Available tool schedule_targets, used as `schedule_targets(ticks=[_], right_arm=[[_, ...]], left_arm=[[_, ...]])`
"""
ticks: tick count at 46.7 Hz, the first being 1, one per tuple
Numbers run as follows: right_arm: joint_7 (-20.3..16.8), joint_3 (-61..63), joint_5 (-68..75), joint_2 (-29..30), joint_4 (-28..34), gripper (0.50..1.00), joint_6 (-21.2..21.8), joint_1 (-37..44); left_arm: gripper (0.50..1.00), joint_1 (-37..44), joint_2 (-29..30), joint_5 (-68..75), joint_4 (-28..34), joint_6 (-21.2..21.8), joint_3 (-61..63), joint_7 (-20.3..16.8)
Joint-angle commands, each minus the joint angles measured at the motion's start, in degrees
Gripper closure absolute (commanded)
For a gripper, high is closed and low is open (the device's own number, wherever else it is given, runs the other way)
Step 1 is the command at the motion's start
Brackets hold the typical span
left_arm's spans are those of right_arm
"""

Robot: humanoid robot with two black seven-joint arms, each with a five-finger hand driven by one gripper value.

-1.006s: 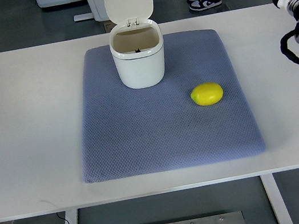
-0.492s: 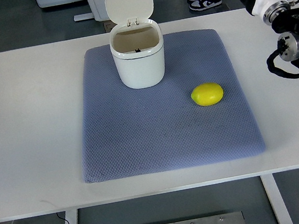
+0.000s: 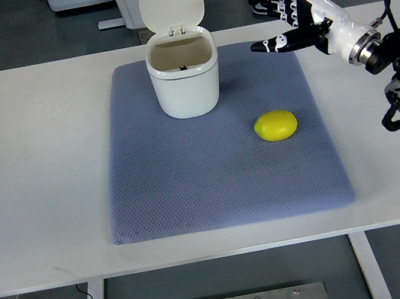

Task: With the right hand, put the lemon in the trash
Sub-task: 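Move the open right hand toward the yellow lemon on the mat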

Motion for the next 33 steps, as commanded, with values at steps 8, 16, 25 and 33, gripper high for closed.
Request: schedule_targets(ticks=[8, 16, 25, 33], right_arm=[[1.9, -7.6, -3.3, -3.8, 1.2, 0.5, -0.4, -0.5], [2.2, -11.7, -4.4, -4.5, 1.2, 0.5, -0.7, -0.5], [2.7, -15.4, -7.5, -4.3, 1.2, 0.5, -0.9, -0.7], [4.0, -15.7, -7.9, -3.9, 1.1, 0.507, -3.2, -1.4]], left_arm=[[0.5, 0.0, 0.0, 0.0, 0.0, 0.0, 0.0, 0.0], [0.5, 0.0, 0.0, 0.0, 0.0, 0.0, 0.0, 0.0], [0.5, 0.0, 0.0, 0.0, 0.0, 0.0, 0.0, 0.0], [0.5, 0.0, 0.0, 0.0, 0.0, 0.0, 0.0, 0.0]])
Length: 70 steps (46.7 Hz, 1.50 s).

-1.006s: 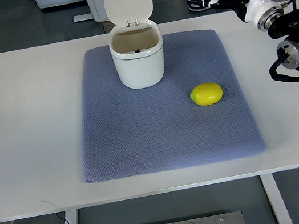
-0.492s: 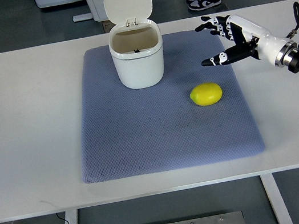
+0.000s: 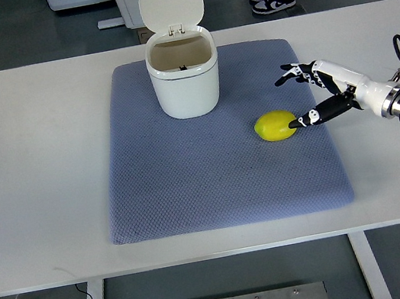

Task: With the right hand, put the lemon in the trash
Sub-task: 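Move the open right hand toward the yellow lemon on the mat, then close the right hand's fingers around the yellow lemon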

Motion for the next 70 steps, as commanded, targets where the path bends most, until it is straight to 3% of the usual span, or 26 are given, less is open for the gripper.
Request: schedule_targets(ticks=[1, 14, 24, 36, 45, 70], right_arm=[[0.9, 0.1, 0.0, 0.4, 0.0, 0.509, -1.5, -0.3], [1.6, -0.5, -0.5, 3.4, -0.4, 0.511, -3.2, -1.3], [1.6, -3.3, -1.3, 4.5, -1.2, 0.513, -6.8, -1.3], [1.6, -4.2, -1.4, 6.6, -3.1, 0.517, -7.1, -1.3], [1.6, -5.3, -1.7, 6.9, -3.2, 0.586, -7.1, -1.2], [1.6, -5.7, -2.1, 7.8, -3.3, 0.659, -7.7, -1.5]], left_arm=[[0.5, 0.0, 0.0, 0.0, 0.0, 0.0, 0.0, 0.0], [0.5, 0.0, 0.0, 0.0, 0.0, 0.0, 0.0, 0.0], [0.5, 0.0, 0.0, 0.0, 0.0, 0.0, 0.0, 0.0], [0.5, 0.0, 0.0, 0.0, 0.0, 0.0, 0.0, 0.0], [0.5, 0.0, 0.0, 0.0, 0.0, 0.0, 0.0, 0.0], [0.5, 0.0, 0.0, 0.0, 0.0, 0.0, 0.1, 0.0]])
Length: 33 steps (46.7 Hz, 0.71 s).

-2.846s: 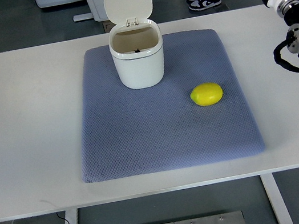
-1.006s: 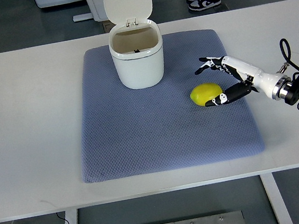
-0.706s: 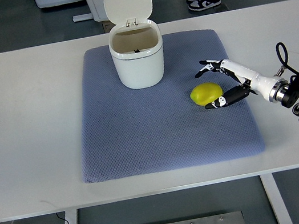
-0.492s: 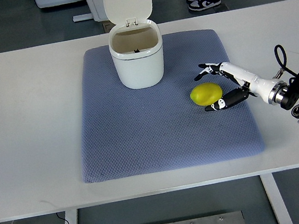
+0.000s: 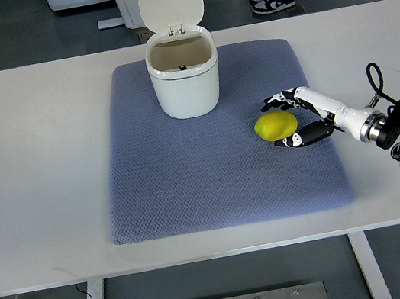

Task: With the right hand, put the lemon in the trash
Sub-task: 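Close the right hand's fingers around the yellow lemon, then lift the lemon with the right hand up off the mat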

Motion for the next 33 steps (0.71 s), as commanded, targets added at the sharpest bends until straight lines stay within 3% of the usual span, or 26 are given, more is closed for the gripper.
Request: schedule_targets(ticks=[1, 8, 13, 17, 27, 33], right_arm=[[0.0, -0.2, 0.0, 0.9, 0.0, 0.661, -0.7, -0.1], [0.0, -1.7, 0.0, 1.1, -0.2, 0.664, -2.4, 0.1], [0.0, -2.1, 0.0, 1.5, -0.3, 0.703, -3.1, 0.1], [0.0, -2.1, 0.0, 1.7, -0.3, 0.751, -3.1, 0.2], [0.3, -2.1, -0.6, 2.2, 0.0, 1.0, -3.1, 0.5], [1.7, -2.1, -0.6, 2.4, 0.3, 1.0, -3.0, 0.7]], left_arm=[[0.5, 0.0, 0.0, 0.0, 0.0, 0.0, 0.1, 0.0], [0.5, 0.0, 0.0, 0.0, 0.0, 0.0, 0.1, 0.0], [0.5, 0.0, 0.0, 0.0, 0.0, 0.0, 0.1, 0.0], [0.5, 0.0, 0.0, 0.0, 0.0, 0.0, 0.0, 0.0], [0.5, 0.0, 0.0, 0.0, 0.0, 0.0, 0.0, 0.0], [0.5, 0.0, 0.0, 0.0, 0.0, 0.0, 0.1, 0.0]])
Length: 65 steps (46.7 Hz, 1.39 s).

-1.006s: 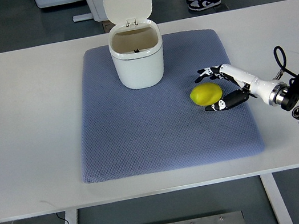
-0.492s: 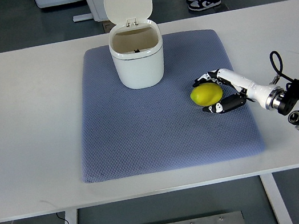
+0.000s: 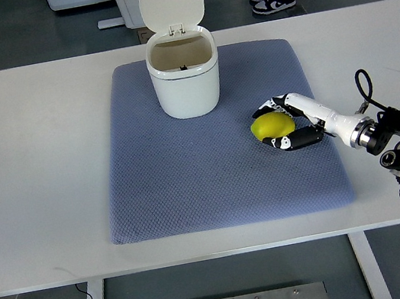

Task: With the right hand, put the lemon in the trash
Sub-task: 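Lift the lemon with the right hand up off the mat, then carry the lemon with the right hand over the open white bin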

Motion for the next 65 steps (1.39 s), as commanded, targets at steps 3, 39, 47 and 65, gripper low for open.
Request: schedule_targets(ticks=[3, 39, 47, 65], right_arm=[[0.6, 0.0, 0.1, 0.4, 0.0, 1.0, 0.1, 0.2], [0.0, 0.7, 4.9, -6.1, -0.7, 1.0, 2.4, 11.8], [-0.4, 0.7, 6.1, -6.1, -1.3, 1.0, 4.0, 14.7], [-3.5, 0.7, 9.1, 0.2, -2.0, 1.0, 4.1, 20.1]], left_arm=[[0.5, 0.0, 0.0, 0.0, 0.0, 0.0, 0.1, 0.0], [0.5, 0.0, 0.0, 0.0, 0.0, 0.0, 0.0, 0.0], [0.5, 0.0, 0.0, 0.0, 0.0, 0.0, 0.0, 0.0], [0.5, 0.0, 0.0, 0.0, 0.0, 0.0, 0.0, 0.0]])
